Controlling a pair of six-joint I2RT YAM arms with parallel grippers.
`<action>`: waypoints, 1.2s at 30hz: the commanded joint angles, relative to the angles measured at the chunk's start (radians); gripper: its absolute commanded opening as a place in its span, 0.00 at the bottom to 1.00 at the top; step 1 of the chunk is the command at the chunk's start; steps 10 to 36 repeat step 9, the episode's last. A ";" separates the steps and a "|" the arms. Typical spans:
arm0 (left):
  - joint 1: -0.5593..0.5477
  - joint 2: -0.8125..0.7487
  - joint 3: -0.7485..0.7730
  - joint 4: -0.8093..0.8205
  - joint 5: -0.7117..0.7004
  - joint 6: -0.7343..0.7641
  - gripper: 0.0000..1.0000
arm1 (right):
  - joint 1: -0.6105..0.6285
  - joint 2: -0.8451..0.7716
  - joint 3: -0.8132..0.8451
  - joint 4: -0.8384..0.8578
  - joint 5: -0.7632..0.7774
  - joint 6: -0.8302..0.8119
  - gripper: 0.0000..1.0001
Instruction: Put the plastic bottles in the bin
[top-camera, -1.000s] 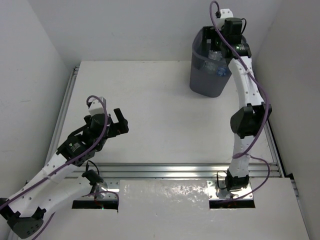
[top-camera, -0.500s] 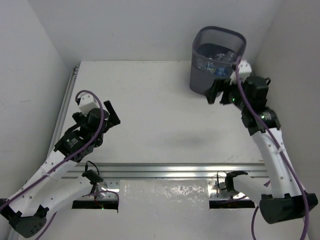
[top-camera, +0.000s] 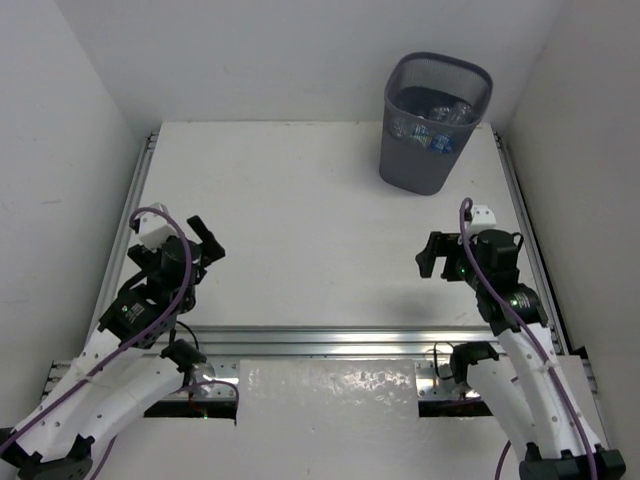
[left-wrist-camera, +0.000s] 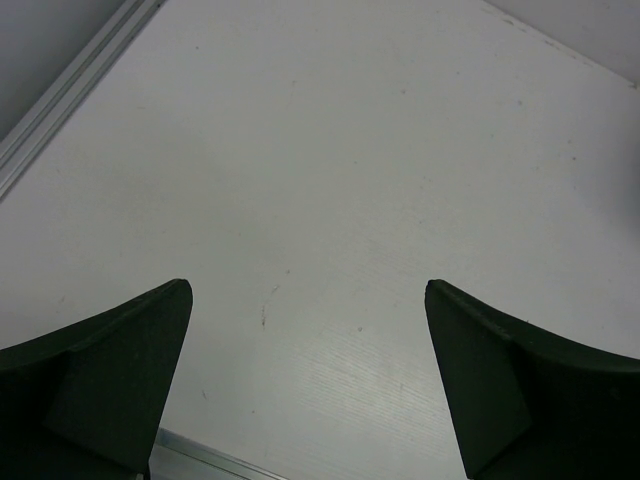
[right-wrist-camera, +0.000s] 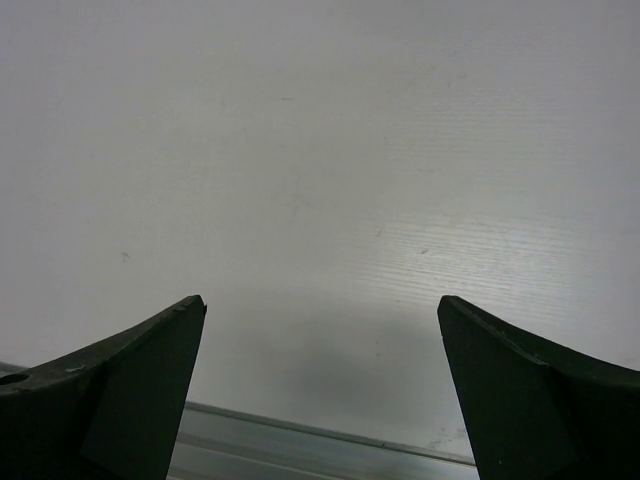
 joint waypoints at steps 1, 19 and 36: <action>0.010 0.009 -0.010 0.049 -0.014 0.012 1.00 | 0.003 -0.053 0.040 -0.011 0.073 -0.016 0.99; 0.011 -0.048 -0.026 0.081 0.049 0.058 1.00 | 0.003 -0.107 0.063 -0.043 0.090 -0.063 0.99; 0.011 -0.048 -0.026 0.081 0.049 0.058 1.00 | 0.003 -0.107 0.063 -0.043 0.090 -0.063 0.99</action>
